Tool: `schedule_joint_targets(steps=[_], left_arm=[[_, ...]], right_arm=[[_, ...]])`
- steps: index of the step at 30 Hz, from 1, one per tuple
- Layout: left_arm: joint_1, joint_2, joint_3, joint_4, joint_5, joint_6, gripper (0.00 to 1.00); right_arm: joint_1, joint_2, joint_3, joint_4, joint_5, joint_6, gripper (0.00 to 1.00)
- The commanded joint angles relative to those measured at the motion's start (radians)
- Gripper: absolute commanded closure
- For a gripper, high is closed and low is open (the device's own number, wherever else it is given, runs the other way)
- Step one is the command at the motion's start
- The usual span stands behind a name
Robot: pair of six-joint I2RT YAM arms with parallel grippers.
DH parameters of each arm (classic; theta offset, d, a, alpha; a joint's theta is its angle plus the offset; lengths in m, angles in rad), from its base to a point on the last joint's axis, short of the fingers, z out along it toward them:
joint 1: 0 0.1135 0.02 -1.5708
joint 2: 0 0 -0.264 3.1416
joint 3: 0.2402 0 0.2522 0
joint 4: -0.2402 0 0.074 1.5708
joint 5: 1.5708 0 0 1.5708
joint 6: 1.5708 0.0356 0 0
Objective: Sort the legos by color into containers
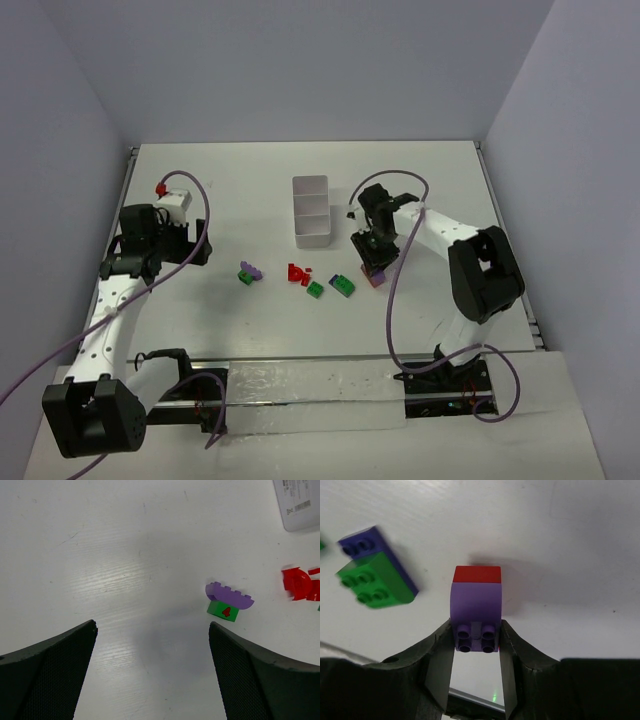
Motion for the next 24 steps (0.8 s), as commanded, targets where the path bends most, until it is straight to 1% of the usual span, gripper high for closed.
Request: schedule_joint_targets(steps=[1, 4, 6, 8, 9, 10, 11, 12, 14, 16, 18, 21, 24], left_arm=[[-0.004, -0.058, 0.009, 0.051, 0.125, -0.004, 0.01], [-0.004, -0.107, 0.021, 0.059, 0.299, 0.027, 0.01], [-0.004, -0.117, 0.050, 0.063, 0.427, 0.023, 0.01], [-0.004, -0.104, 0.073, 0.079, 0.589, -0.008, 0.01], [-0.004, -0.098, 0.082, 0.096, 0.643, -0.040, 0.01], [-0.004, -0.089, 0.082, 0.130, 0.705, -0.115, 0.01], [-0.011, -0.086, 0.077, 0.192, 0.779, -0.202, 0.01], [-0.017, -0.083, 0.068, 0.276, 0.813, -0.262, 0.01], [-0.030, -0.078, 0.051, 0.429, 0.833, -0.426, 0.01], [-0.084, -0.058, 0.051, 0.496, 0.843, -0.493, 0.01], [-0.139, -0.049, 0.058, 0.538, 0.833, -0.515, 0.01], [-0.216, -0.027, 0.065, 0.565, 0.808, -0.542, 0.01], [-0.243, -0.010, 0.062, 0.593, 0.809, -0.568, 0.01]], right_arm=[[-0.034, -0.199, 0.058, -0.041, -0.179, -0.077, 1.00], [-0.049, -0.312, 0.077, -0.046, -0.302, -0.133, 1.00], [-0.049, -0.351, 0.107, -0.043, -0.402, -0.155, 1.00], [-0.048, -0.367, 0.130, -0.033, -0.533, -0.150, 1.00], [-0.047, -0.373, 0.139, -0.017, -0.595, -0.140, 1.00], [-0.045, -0.383, 0.140, 0.004, -0.636, -0.125, 1.00], [-0.044, -0.393, 0.139, 0.039, -0.683, -0.101, 1.00], [-0.035, -0.401, 0.137, 0.079, -0.713, -0.069, 1.00], [-0.012, -0.413, 0.138, 0.140, -0.773, -0.016, 1.00], [0.016, -0.417, 0.148, 0.179, -0.824, 0.025, 1.00], [0.038, -0.419, 0.153, 0.217, -0.866, 0.072, 1.00], [0.089, -0.422, 0.148, 0.295, -0.885, 0.141, 1.00], [0.122, -0.419, 0.156, 0.312, -0.882, 0.156, 1.00]])
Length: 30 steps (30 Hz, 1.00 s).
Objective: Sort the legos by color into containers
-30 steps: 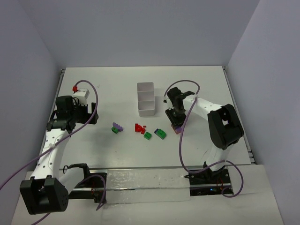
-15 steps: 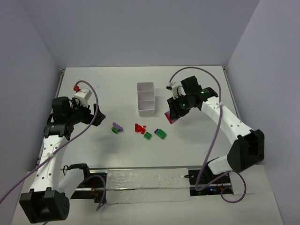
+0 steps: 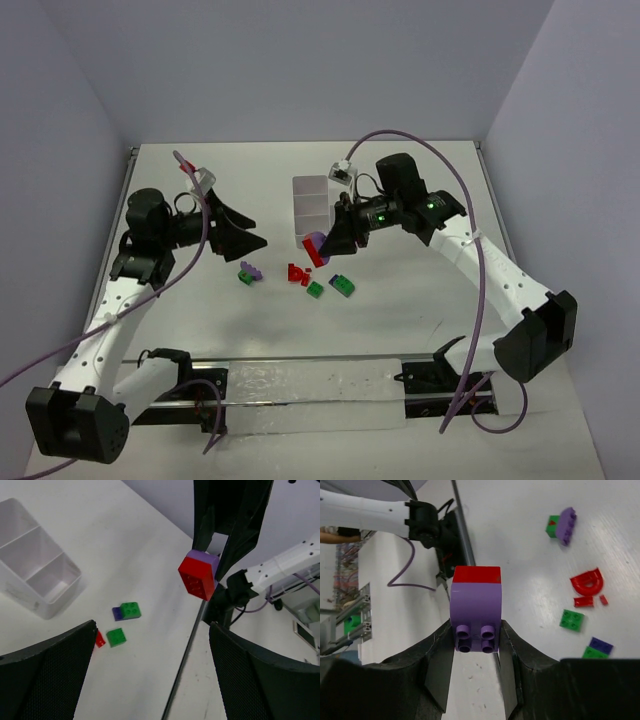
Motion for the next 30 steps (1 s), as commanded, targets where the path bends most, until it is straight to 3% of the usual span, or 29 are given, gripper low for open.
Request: schedule_joint_targets(steps=[1, 13, 30], left_arm=[[-0.052, 0.028, 0.030, 0.130, 0.038, -0.090, 0.01], [-0.192, 0.108, 0.067, 0.126, 0.123, -0.073, 0.01], [-0.228, 0.181, 0.072, 0.315, 0.161, -0.233, 0.07]], right_arm=[[0.056, -0.022, 0.043, 0.113, -0.070, 0.078, 1.00], [0.092, 0.057, 0.098, 0.112, -0.102, 0.092, 1.00], [0.108, 0.059, 0.086, 0.135, -0.164, 0.077, 1.00]])
